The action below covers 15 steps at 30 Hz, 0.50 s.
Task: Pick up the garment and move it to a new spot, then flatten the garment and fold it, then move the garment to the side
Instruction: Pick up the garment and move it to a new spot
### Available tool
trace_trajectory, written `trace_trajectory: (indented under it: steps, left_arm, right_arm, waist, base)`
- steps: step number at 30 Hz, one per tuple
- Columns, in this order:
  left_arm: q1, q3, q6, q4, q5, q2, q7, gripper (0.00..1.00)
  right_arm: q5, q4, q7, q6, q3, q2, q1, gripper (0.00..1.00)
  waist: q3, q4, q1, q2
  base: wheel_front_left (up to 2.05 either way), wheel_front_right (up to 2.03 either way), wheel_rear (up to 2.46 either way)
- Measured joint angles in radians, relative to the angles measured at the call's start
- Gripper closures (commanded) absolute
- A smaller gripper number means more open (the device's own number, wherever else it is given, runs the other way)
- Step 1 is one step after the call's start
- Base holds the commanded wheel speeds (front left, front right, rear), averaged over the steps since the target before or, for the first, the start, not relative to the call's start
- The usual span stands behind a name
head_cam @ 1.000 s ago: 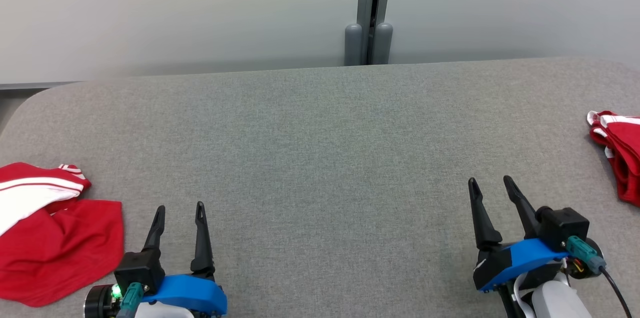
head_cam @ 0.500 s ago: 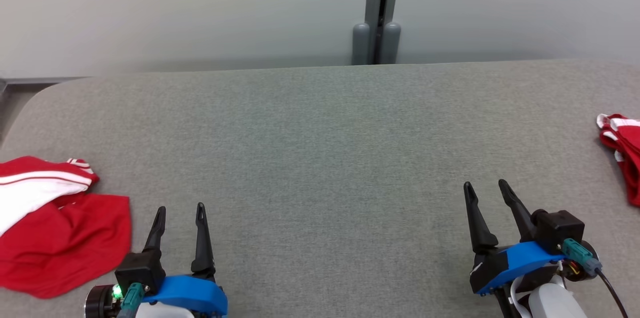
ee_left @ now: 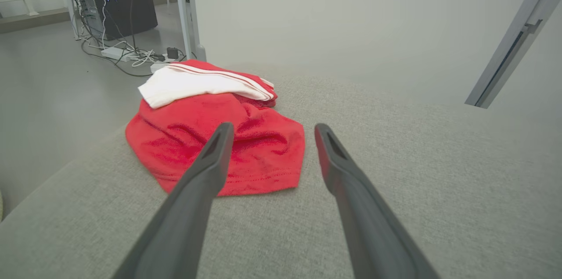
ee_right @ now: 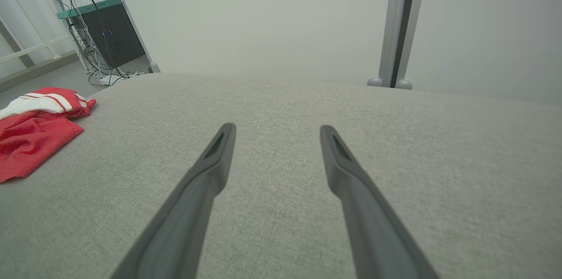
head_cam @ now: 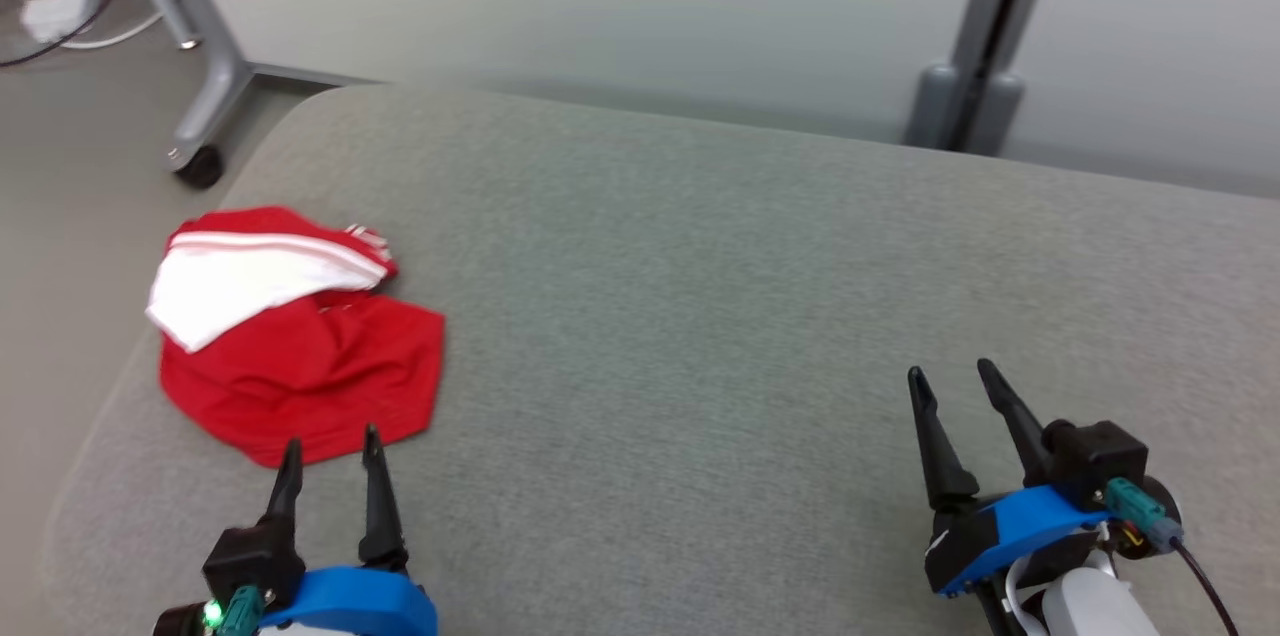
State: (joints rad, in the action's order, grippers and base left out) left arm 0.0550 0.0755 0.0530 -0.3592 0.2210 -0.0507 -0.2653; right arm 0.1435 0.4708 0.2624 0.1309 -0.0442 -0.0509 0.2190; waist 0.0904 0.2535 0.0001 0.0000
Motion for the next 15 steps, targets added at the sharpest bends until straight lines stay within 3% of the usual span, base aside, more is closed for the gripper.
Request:
trace_trajectory:
  steps: [8,15]
  left_arm:
    - [-0.045,-0.071,0.021,0.009,0.020,-0.001,0.000,0.00]
    - [-0.052,-0.094,0.021,0.012,0.032,0.000,0.000,0.00]
  right_arm:
    - [0.004,-0.001,0.000,0.000,-0.054,0.001,-0.001,0.00]
    - [-0.014,-0.004,0.000,0.000,-0.056,0.001,-0.001,0.00]
  waist:
    - [0.024,0.117,0.0000,0.0000]
    - [0.050,0.146,-0.0001,0.0000]
  base:
    - [0.00,0.00,0.00]
    - [0.00,0.00,0.00]
